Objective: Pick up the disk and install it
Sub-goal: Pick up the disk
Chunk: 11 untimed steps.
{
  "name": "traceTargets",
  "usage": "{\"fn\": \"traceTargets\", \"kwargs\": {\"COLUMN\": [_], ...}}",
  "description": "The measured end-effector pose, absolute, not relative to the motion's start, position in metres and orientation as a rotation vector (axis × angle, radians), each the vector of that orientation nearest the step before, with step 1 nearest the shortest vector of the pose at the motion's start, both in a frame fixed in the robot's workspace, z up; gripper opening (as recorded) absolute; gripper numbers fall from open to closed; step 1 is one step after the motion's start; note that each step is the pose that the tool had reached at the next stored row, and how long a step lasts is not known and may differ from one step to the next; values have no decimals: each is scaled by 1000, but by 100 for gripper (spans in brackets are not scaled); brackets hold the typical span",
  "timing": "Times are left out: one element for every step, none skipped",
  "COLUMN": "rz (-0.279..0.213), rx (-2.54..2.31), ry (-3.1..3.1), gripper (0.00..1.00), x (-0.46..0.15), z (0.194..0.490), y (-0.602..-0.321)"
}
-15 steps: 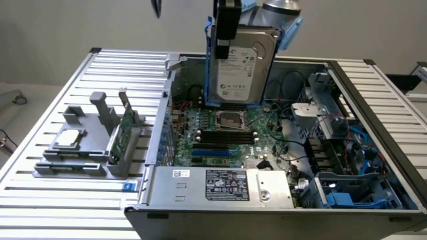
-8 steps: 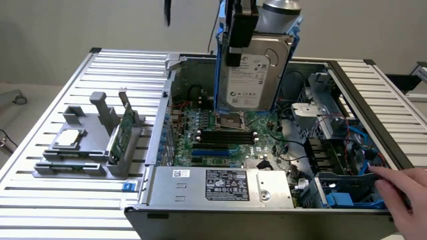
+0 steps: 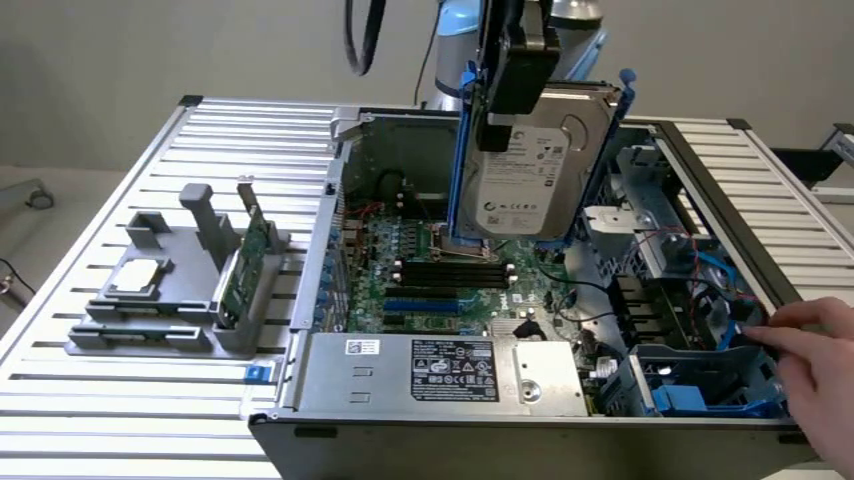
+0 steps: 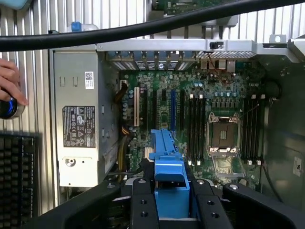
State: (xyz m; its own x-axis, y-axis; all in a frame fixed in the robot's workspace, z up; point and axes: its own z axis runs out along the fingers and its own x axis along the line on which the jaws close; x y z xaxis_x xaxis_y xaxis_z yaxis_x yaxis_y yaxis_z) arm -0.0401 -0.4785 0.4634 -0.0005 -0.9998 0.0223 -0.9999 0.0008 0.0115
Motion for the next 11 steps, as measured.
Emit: {"fn": "traceTargets", "kwargs": {"rz": [12,12,12,12,12,12,12,12,12,12,12], "rx": [2204,2204,2204,2204,2204,2204,2204,2204,2204,2204,2204], "ry": [-2205,-2205,-2205,-2205,-2205,-2205,-2205,-2205,-2205,-2205,-2205], "gripper": [32,32,32,32,32,32,32,32,32,32,32], "x": [-38,-36,-33,-31,-29,-26,-24,-22,-20,-17,-15], "z": [463,463,463,463,463,463,463,463,463,463,463], "y": [-481,-484,-487,-490,-492,-495,-498,-501,-504,-507,-509]}}
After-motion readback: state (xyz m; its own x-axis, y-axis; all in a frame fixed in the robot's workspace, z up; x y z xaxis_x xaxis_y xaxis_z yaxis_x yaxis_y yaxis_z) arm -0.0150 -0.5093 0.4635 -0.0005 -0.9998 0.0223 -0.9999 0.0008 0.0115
